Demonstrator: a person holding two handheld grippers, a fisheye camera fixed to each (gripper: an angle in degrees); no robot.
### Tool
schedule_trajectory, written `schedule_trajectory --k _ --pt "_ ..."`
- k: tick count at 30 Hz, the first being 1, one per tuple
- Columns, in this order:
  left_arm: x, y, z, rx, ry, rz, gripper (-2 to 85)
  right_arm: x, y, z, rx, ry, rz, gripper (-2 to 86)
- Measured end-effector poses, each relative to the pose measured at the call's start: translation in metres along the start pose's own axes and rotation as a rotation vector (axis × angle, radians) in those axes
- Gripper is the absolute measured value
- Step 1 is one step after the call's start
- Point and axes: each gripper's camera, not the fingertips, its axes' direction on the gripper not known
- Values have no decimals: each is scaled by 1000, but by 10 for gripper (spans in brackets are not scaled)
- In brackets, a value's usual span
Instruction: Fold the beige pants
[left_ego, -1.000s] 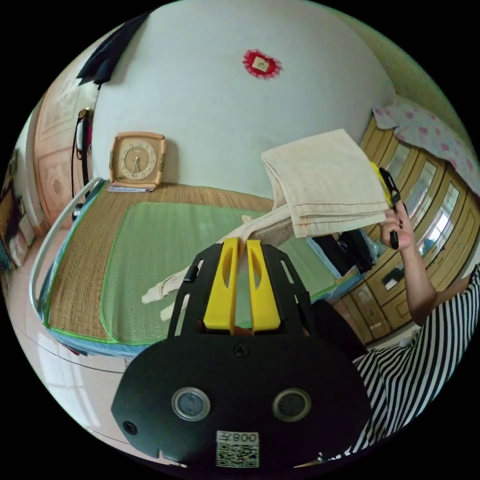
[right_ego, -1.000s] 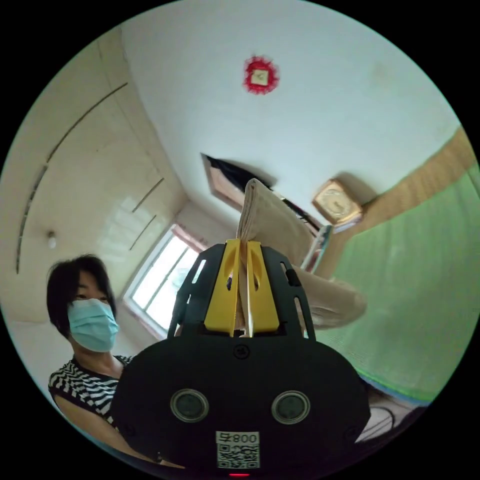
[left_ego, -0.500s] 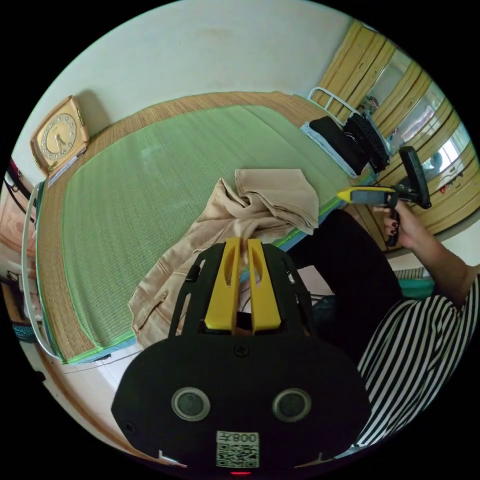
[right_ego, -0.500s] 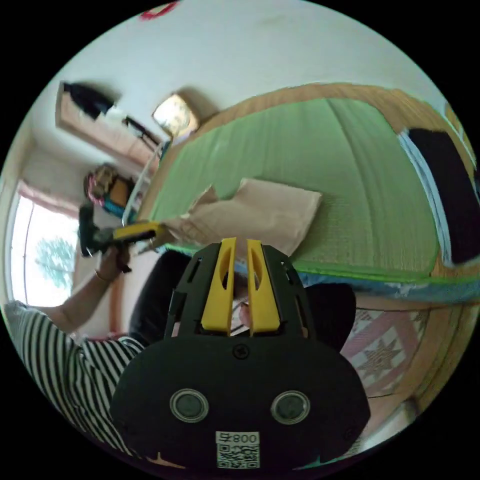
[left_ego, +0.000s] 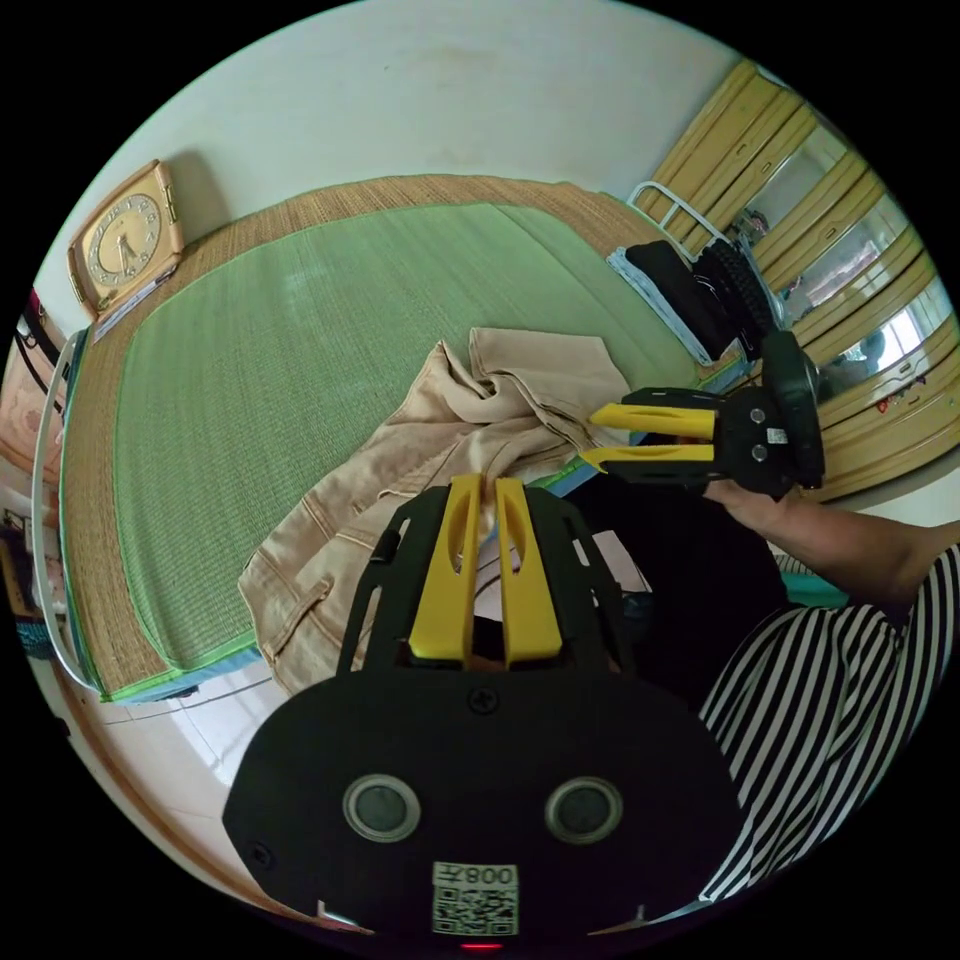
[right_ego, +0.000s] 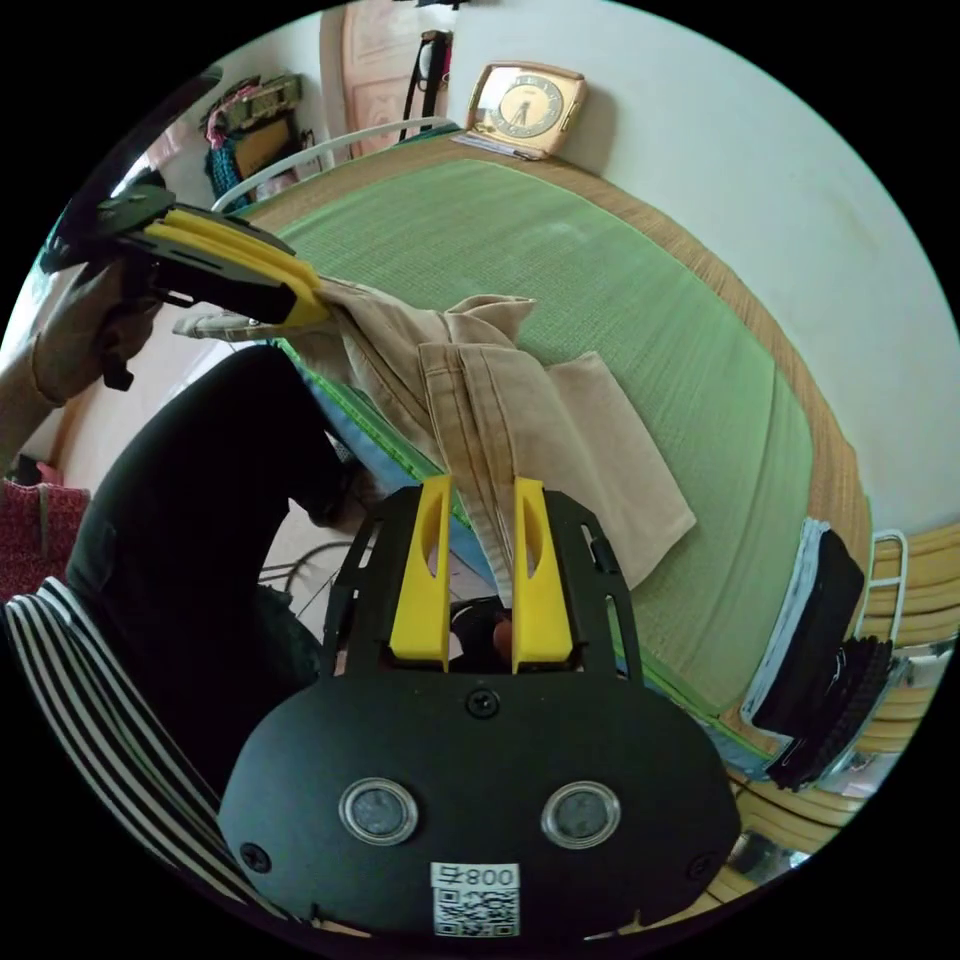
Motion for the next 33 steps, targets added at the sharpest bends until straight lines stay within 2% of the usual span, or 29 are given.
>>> schedule_trajectory --k 5,10,21,29,33 --pt "-11 1 -6 8 12 -14 12 17 10 -17 9 -11 32 68" --pt "-25 4 -13 19 41 -18 10 69 36 -62 72 -115 131 42" --pt "-62 17 -42 99 70 -56 9 181 91 -161 235 -181 271 27" --pt "-108 19 -87 262 12 -103 11 267 130 -236 369 -245 330 17" --pt "-143 10 -110 352 -2 -147 12 335 159 -274 454 -249 453 13"
